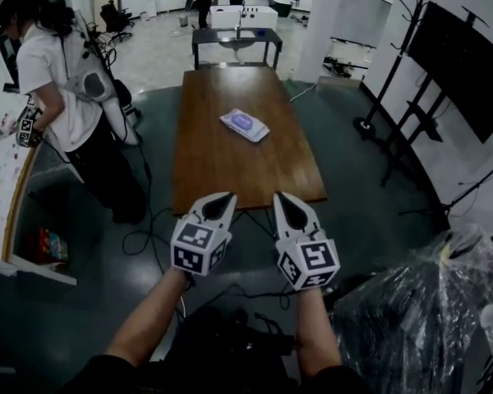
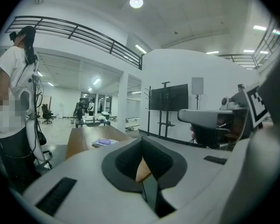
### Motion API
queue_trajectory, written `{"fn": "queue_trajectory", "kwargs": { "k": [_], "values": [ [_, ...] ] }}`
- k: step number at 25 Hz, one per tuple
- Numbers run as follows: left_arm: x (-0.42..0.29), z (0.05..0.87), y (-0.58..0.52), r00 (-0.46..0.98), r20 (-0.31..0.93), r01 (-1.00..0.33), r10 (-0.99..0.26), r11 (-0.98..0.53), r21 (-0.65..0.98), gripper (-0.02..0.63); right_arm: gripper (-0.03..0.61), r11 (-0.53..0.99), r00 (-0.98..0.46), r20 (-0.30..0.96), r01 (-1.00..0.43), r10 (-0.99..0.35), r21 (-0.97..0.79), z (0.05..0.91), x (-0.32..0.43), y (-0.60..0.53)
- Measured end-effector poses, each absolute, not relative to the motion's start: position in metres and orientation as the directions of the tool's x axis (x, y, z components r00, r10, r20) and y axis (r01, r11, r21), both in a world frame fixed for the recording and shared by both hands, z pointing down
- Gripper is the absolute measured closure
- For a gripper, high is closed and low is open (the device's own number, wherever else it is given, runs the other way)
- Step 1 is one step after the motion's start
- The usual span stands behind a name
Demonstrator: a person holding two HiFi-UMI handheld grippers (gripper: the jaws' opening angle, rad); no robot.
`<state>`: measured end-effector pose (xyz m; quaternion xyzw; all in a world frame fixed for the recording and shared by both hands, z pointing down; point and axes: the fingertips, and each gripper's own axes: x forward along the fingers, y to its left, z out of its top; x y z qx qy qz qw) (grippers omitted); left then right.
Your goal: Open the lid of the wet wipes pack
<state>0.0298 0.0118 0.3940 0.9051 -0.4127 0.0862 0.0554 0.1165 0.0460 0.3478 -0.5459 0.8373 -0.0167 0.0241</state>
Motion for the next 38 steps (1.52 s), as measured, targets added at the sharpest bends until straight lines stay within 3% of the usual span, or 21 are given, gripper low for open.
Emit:
{"fn": "queue_trajectory", "kwargs": {
  "k": [15,28,30,35,38],
  "values": [
    [0.047,0.430,-0.166,0.623,0.225,-0.778,-0.749,-0.624,0.080,0.607,0.568,0.413,-0.414,0.093,-0.910,-0.906,-0.025,0.386,0.131,-0.132],
    [0.046,0.490,-0.332,0.620,0.338,-0.776,-0.708,-0.616,0.133,0.607,0.566,0.417,-0.400,0.243,-0.909,-0.884,0.021,0.431,0.120,-0.307],
    [0.044,0.505,-0.356,0.599,0.360,-0.790,-0.716,-0.601,0.120,0.607,0.506,0.440,-0.418,0.274,-0.898,-0.866,0.018,0.447,0.118,-0.333],
    [0.035,0.539,-0.410,0.535,0.411,-0.832,-0.738,-0.545,0.105,0.607,0.466,0.503,-0.452,0.355,-0.862,-0.818,0.060,0.493,0.108,-0.397],
    [0.032,0.559,-0.441,0.484,0.440,-0.858,-0.756,-0.509,0.069,0.607,0.405,0.516,-0.443,0.401,-0.852,-0.802,0.090,0.520,0.103,-0.430]
  ]
}}
